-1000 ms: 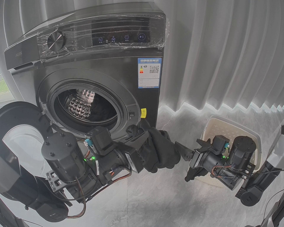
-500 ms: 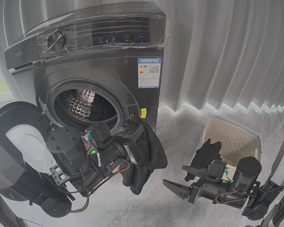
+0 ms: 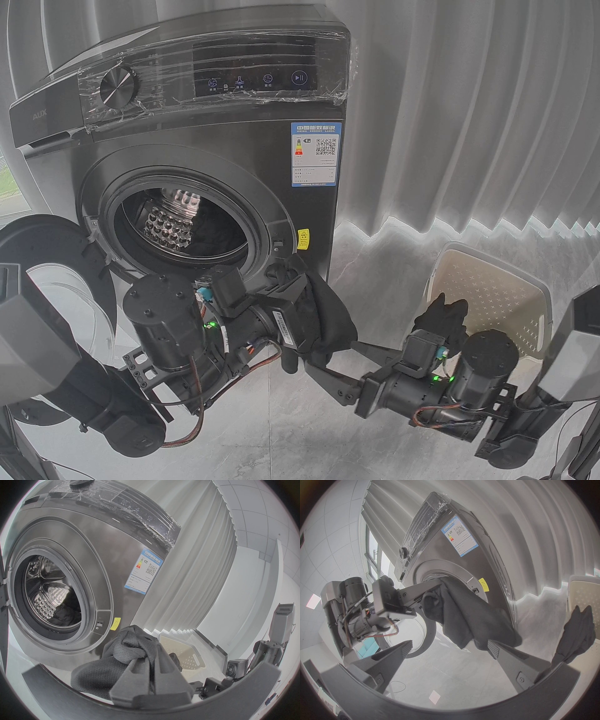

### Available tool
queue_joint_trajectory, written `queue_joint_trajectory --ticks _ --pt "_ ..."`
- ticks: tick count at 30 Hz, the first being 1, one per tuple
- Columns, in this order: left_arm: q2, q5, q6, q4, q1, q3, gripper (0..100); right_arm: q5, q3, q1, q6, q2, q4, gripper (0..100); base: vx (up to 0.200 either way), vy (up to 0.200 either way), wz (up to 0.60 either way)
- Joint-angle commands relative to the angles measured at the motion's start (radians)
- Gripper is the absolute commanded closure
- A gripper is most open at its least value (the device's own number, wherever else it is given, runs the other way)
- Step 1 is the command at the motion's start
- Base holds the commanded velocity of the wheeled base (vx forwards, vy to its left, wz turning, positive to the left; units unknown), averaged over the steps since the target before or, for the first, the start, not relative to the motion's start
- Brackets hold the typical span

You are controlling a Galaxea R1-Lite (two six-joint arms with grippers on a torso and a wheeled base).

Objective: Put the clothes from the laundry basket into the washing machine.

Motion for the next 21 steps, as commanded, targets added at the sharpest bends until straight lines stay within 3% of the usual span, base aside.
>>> queue_joint_trajectory --ticks 1,15,18,21 --pt "0.022 0.005 -0.001 0.009 0.003 -0.016 100 -0.024 -0.100 0.025 0.004 0.115 -0.001 0 0.000 0.000 0.00" --pt "0.019 0.007 -0.002 0.012 -0.002 -0.019 100 -0.030 -0.228 0.005 0.001 0.232 -0.002 0 0.000 0.000 0.00" --pt "0.018 0.007 -0.002 0.012 -0.003 -0.017 100 -0.076 -0.272 0.005 0.004 0.240 -0.002 0 0.000 0.000 0.00" --pt "0.019 0.007 -0.002 0.010 -0.005 -0.017 100 -0.088 -0.284 0.005 0.004 0.240 -0.002 0 0.000 0.000 0.00"
